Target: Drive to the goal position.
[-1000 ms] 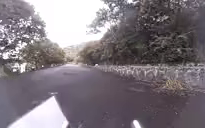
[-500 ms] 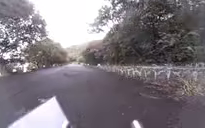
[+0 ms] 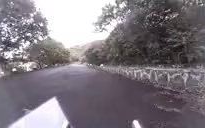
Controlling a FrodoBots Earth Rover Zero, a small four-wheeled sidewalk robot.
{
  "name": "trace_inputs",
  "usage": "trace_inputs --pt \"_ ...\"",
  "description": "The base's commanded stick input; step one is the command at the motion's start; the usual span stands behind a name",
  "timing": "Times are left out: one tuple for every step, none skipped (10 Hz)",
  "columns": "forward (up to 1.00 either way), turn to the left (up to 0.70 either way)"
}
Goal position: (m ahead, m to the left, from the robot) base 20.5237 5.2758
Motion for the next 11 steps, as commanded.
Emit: trace_inputs --pt "1.00 0.00" --pt "1.00 0.00" --pt "1.00 0.00" --pt "1.00 0.00" --pt "1.00 0.00" --pt "1.00 0.00" --pt "1.00 0.00" --pt "1.00 0.00" --pt "1.00 0.00" --pt "1.00 0.00" --pt "1.00 0.00"
